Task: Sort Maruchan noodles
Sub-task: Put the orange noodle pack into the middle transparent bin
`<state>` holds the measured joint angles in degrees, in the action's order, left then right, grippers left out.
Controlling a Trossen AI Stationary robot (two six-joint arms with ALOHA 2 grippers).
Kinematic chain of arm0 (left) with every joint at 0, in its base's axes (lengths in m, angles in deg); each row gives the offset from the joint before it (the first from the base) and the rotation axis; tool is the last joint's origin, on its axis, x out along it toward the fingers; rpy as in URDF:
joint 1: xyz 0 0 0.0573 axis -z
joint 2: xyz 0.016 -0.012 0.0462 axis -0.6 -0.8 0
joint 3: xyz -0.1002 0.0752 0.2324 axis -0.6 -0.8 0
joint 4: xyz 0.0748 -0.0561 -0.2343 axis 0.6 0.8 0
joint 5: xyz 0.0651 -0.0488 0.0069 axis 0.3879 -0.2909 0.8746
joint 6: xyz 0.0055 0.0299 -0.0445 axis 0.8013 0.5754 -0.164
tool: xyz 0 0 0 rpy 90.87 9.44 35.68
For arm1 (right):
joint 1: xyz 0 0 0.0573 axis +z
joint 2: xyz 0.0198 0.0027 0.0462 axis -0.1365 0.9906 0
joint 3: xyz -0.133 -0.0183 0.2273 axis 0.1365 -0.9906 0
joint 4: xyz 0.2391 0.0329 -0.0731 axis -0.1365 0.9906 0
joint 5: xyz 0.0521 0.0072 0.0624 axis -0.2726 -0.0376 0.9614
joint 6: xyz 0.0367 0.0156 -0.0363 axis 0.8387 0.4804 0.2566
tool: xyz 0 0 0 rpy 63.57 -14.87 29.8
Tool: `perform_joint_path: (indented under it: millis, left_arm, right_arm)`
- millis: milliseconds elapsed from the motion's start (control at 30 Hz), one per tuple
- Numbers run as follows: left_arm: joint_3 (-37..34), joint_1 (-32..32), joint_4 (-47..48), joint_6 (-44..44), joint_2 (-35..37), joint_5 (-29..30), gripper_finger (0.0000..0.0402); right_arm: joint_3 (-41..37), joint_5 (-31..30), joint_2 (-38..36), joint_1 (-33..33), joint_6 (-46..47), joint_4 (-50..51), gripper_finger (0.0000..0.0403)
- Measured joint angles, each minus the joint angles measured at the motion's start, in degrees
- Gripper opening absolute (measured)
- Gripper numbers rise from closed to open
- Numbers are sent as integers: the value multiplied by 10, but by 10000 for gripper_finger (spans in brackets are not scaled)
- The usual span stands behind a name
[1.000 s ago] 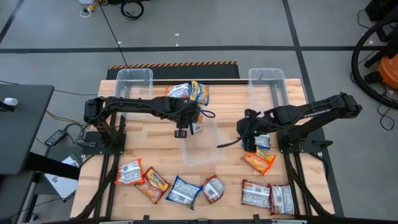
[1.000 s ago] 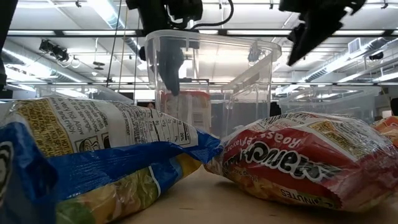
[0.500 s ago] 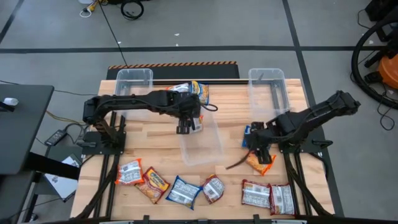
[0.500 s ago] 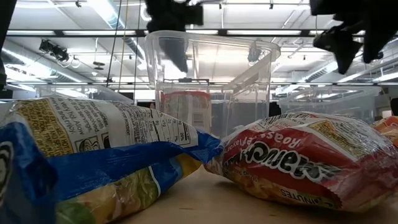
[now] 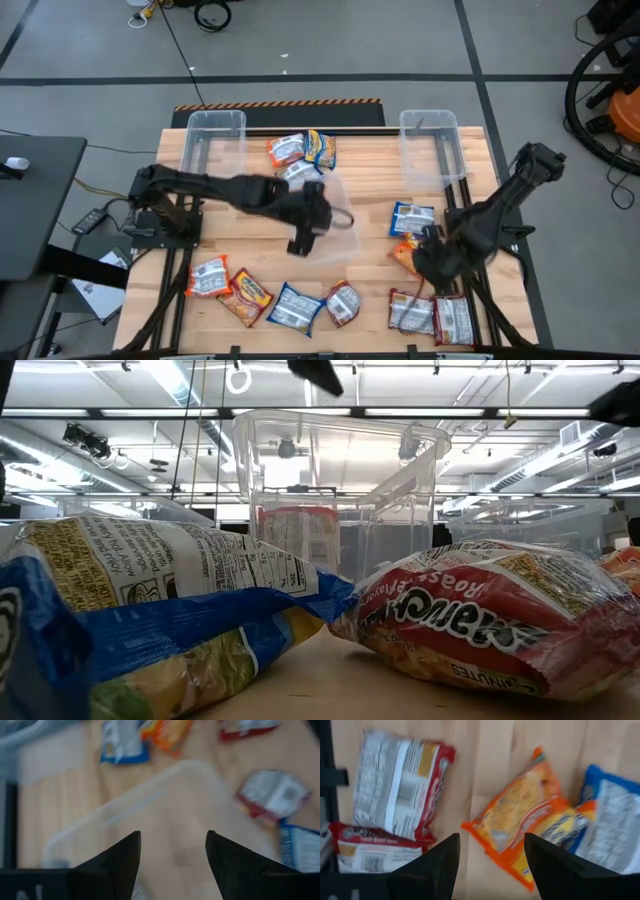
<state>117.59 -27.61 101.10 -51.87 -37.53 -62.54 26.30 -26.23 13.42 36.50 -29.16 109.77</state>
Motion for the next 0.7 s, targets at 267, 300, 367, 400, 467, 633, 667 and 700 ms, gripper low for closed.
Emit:
perform_joint_path:
  millis: [267, 300, 367, 400, 467, 633, 667, 700]
  left_arm:
    - [-1, 67, 51, -62, 2, 4, 226]
    - [-1, 72, 61, -83, 4, 9, 226]
    - [0, 81, 79, -122, 5, 27, 226]
    - [0, 87, 91, -139, 6, 32, 226]
    - [0, 97, 95, -168, 8, 32, 226]
    - [0, 125, 88, -217, 12, 38, 226]
    - [0, 131, 86, -224, 12, 47, 226]
    - [0, 136, 86, -230, 12, 55, 226]
  right_arm:
    - [-25, -31, 130, 127, 102, -4, 227]
    - [-29, -40, 149, 138, 114, -3, 227]
    - [-35, -46, 182, 154, 127, -3, 226]
    - [-37, -44, 199, 158, 128, -4, 224]
    - [-42, -33, 229, 164, 128, 0, 218]
    - [-42, -85, 278, 172, 135, 0, 192]
    - [-41, -98, 285, 172, 135, -1, 186]
    - [-41, -108, 292, 173, 130, -1, 180]
